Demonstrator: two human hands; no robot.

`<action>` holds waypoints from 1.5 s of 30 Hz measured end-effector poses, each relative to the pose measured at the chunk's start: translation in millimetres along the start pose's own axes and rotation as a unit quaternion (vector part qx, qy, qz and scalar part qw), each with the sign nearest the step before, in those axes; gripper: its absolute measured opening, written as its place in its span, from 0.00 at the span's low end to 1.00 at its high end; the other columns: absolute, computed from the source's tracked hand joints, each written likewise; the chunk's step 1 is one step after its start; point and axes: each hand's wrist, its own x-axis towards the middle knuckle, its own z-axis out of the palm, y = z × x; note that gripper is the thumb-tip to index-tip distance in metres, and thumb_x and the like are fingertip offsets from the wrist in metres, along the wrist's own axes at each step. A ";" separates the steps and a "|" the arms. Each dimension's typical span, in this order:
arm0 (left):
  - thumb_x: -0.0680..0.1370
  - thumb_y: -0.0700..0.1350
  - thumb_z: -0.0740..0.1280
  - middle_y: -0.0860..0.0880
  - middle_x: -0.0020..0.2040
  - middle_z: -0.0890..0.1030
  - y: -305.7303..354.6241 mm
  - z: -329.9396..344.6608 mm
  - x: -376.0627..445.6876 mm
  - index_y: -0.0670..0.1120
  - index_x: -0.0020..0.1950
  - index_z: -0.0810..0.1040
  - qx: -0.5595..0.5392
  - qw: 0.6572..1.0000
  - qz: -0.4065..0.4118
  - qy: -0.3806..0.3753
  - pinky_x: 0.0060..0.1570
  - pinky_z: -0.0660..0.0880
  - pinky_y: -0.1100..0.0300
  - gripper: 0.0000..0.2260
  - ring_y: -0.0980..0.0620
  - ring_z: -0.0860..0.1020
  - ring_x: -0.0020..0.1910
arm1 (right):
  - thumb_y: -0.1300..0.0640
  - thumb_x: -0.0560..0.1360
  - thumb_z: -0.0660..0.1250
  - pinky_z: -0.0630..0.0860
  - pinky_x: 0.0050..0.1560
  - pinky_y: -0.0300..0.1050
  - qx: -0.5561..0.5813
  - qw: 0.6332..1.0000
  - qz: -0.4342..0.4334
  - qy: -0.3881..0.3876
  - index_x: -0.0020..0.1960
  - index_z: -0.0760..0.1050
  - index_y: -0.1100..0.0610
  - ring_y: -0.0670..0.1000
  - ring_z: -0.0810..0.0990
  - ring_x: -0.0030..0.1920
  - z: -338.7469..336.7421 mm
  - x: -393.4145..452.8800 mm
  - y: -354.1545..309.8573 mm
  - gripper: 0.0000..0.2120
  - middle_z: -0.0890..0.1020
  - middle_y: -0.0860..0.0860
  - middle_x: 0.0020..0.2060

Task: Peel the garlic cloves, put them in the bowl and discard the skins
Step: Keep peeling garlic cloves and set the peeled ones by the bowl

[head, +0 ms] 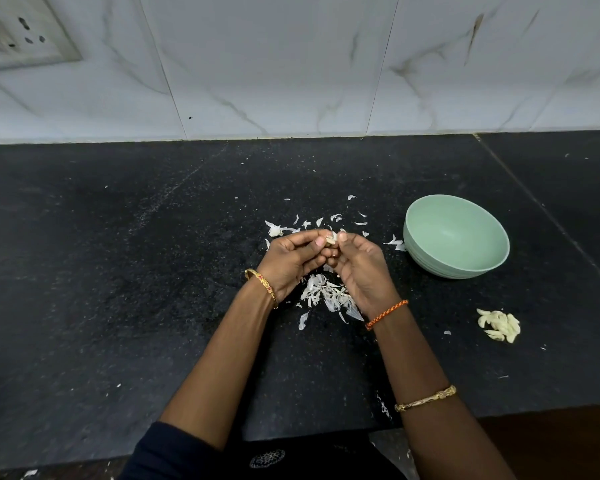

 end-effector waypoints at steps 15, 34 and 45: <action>0.75 0.30 0.65 0.50 0.37 0.84 -6.9 -1.0 5.4 0.34 0.59 0.77 0.084 0.995 0.037 0.042 0.39 0.79 0.67 0.12 0.57 0.83 0.36 | 0.67 0.77 0.66 0.80 0.37 0.38 -0.227 0.960 -0.108 0.122 0.46 0.77 0.57 0.47 0.83 0.38 -16.8 0.3 -3.6 0.06 0.83 0.56 0.40; 0.76 0.32 0.67 0.49 0.39 0.79 -4.7 5.3 7.4 0.43 0.67 0.70 0.354 0.928 0.112 0.036 0.41 0.80 0.59 0.20 0.54 0.78 0.33 | 0.67 0.75 0.68 0.78 0.37 0.36 -0.035 0.998 0.002 0.061 0.48 0.78 0.61 0.46 0.79 0.36 -6.8 -1.4 -22.4 0.04 0.81 0.52 0.37; 0.74 0.32 0.69 0.47 0.41 0.82 -6.3 8.5 8.1 0.43 0.65 0.71 0.292 0.948 0.119 0.050 0.41 0.80 0.63 0.21 0.58 0.80 0.33 | 0.63 0.72 0.73 0.80 0.39 0.36 -0.304 0.934 -0.117 0.148 0.45 0.82 0.61 0.45 0.83 0.34 -22.1 2.8 -26.4 0.03 0.85 0.56 0.37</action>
